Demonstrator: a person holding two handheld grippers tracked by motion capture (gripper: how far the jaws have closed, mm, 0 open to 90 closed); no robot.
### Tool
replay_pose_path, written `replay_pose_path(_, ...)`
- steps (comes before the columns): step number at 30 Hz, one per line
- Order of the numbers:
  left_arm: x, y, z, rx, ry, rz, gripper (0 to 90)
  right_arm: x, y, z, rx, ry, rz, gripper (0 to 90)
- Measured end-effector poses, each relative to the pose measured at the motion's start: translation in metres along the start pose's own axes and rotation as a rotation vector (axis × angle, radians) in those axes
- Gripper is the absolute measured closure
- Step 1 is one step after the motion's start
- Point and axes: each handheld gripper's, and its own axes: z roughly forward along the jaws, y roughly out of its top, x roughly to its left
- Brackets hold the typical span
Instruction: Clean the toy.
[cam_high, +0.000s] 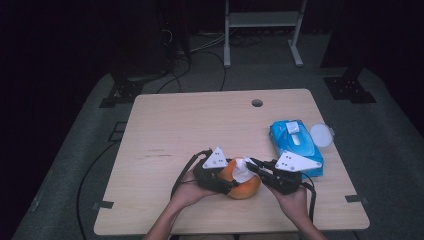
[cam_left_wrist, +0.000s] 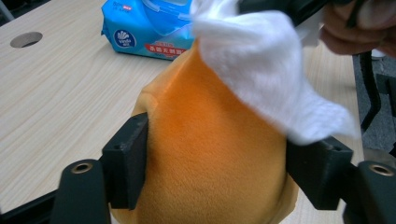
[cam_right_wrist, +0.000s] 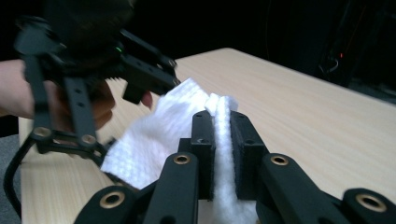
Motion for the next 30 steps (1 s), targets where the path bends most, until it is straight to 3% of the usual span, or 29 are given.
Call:
replay_pose_path(2, 0.002, -0.001, -0.002, -0.022, -0.007, 0.005, 21.4, -0.004, -0.004, 0.001, 0.014, 0.001, 0.024, 80.8)
replay_pose_path(6, 0.011, -0.004, -0.012, -0.088, -0.015, 0.012, 11.7, -0.008, -0.009, -0.002, 0.023, -0.005, 0.027, 80.9)
replay_pose_path(10, 0.028, -0.019, -0.015, -0.072, -0.026, -0.034, 6.9, -0.011, -0.011, -0.007, 0.026, -0.012, 0.036, 80.8)
replay_pose_path(15, 0.038, -0.033, -0.001, -0.081, -0.134, -0.121, 4.0, -0.016, -0.014, -0.013, 0.026, -0.016, 0.051, 80.8)
replay_pose_path(18, 0.037, -0.031, 0.013, -0.073, -0.228, -0.190, 3.7, -0.016, -0.015, -0.015, 0.026, -0.018, 0.054, 80.7)
replay_pose_path(19, 0.035, -0.029, 0.016, -0.073, -0.264, -0.191, 5.0, -0.017, -0.015, -0.015, 0.022, -0.017, 0.059, 80.7)
replay_pose_path(22, 0.022, -0.019, 0.012, -0.103, -0.232, -0.128, 22.8, -0.018, -0.014, -0.016, 0.012, -0.025, 0.077, 80.7)
replay_pose_path(26, 0.017, -0.007, -0.009, -0.161, -0.179, -0.080, 31.8, -0.021, -0.010, -0.021, -0.026, -0.027, 0.097, 80.7)
replay_pose_path(30, 0.016, -0.007, -0.015, -0.108, -0.120, -0.047, 34.0, -0.020, -0.010, -0.016, -0.004, -0.019, 0.091, 80.6)
